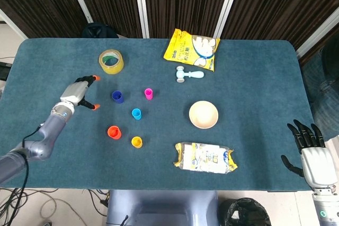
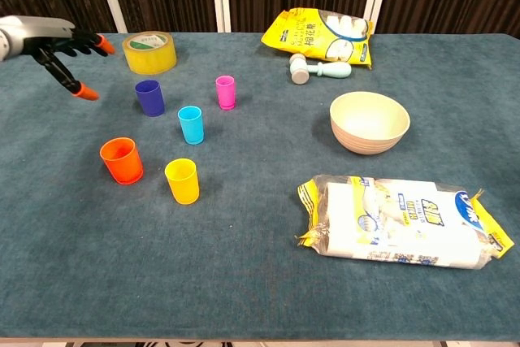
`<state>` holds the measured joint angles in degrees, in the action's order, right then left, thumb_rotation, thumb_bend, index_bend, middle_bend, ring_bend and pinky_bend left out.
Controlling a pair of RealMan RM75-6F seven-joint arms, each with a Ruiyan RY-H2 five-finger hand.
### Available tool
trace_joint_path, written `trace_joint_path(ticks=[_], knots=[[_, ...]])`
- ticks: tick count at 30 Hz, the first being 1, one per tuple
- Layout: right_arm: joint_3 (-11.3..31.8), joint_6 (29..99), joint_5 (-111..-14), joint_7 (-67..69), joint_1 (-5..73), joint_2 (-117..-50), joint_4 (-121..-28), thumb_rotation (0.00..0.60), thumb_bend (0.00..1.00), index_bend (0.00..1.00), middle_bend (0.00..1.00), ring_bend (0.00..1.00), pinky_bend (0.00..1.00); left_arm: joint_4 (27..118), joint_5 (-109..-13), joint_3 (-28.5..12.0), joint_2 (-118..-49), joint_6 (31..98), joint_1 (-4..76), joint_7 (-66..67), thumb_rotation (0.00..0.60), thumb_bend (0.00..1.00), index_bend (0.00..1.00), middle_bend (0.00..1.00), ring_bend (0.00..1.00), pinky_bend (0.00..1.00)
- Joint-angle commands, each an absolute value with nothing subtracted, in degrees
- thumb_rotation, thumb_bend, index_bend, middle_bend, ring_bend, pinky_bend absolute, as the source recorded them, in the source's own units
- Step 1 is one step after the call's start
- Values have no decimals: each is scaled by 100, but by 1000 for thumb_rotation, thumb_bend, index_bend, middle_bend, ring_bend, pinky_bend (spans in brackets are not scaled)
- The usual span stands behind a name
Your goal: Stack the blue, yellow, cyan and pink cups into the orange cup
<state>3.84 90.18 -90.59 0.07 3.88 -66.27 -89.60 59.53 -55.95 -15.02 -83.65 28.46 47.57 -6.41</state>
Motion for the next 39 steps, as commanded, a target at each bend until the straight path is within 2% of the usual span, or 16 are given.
trace_joint_path(ticks=[1, 11, 28, 39], knots=[[402, 9024, -9032, 31, 385, -6625, -8958, 600, 325, 116, 78, 124, 25, 5620, -5507, -1522, -8719, 3089, 4893, -482, 600, 150, 173, 98, 0, 0], [433, 8995, -8951, 118, 383, -6613, -8954, 600, 325, 116, 79, 124, 25, 5159, -5199, -1532, -9189, 3071, 5247, 11, 600, 151, 252, 114, 0, 0], [458, 9020, -8918, 108, 365, -6608, -8955, 600, 325, 116, 79, 124, 25, 4970, -4739, -1474, -9538, 3197, 5513, 695, 600, 242, 349, 126, 0, 0], [486, 9042, -8880, 123, 350, -6593, -8979, 600, 324, 116, 79, 124, 25, 4838, -4683, -1440, -9775, 3234, 5608, 895, 600, 244, 357, 128, 0, 0]])
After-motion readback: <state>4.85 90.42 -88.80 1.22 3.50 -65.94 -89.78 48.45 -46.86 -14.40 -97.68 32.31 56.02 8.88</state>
